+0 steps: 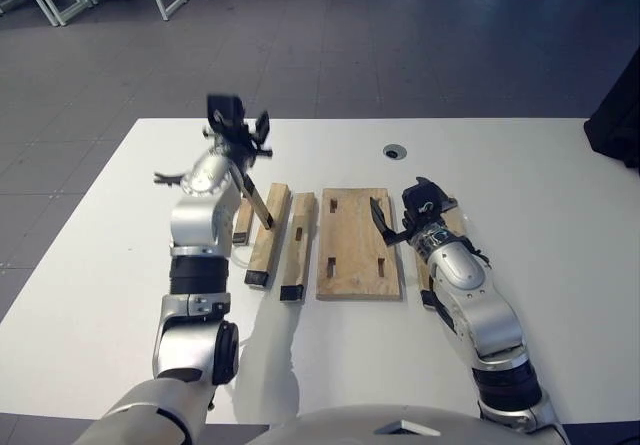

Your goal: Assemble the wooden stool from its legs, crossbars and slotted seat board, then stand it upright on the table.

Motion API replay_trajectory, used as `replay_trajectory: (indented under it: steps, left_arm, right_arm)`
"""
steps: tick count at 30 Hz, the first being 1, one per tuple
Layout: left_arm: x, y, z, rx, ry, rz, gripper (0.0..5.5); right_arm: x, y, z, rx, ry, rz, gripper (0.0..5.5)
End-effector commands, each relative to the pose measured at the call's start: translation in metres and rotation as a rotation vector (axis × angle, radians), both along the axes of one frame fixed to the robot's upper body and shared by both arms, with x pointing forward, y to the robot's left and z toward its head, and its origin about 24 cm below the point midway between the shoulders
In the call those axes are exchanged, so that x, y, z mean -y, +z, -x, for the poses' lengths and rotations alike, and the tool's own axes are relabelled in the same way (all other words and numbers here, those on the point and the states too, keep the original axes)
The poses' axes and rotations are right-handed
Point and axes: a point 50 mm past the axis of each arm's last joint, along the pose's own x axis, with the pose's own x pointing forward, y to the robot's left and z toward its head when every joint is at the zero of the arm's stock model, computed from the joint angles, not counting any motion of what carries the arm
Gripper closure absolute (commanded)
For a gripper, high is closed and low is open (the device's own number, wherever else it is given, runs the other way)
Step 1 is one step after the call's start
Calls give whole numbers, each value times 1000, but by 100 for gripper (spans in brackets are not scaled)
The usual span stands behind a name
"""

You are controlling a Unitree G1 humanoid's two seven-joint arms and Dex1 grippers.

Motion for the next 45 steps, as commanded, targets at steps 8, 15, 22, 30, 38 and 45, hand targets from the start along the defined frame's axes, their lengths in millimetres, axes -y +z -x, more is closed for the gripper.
replay_trajectory:
  steps: [8,15,22,30,38,45]
  left_arm:
    - [-4,47,-8,175,-50,38,289]
    - [-10,-10,89,-79,-65,60,170]
    - [-17,-60,136,-289,-34,-19,142]
    - [-30,-90,146,-424,58,-81,142]
    - [-22,-106,152,-487,27,-62,284]
    - [-14,-102,133,-417,50,-80,380]
  right_arm:
    - [2,2,1,-10,-67,-68,64]
    - [8,-1,10,-23,-114,-70,64]
    - [10,-2,12,-33,-108,-55,64]
    - [12,-2,11,-35,-94,-40,64]
    - [11,-1,10,-32,-88,-44,64]
    - [12,1,7,-34,-92,-58,64]
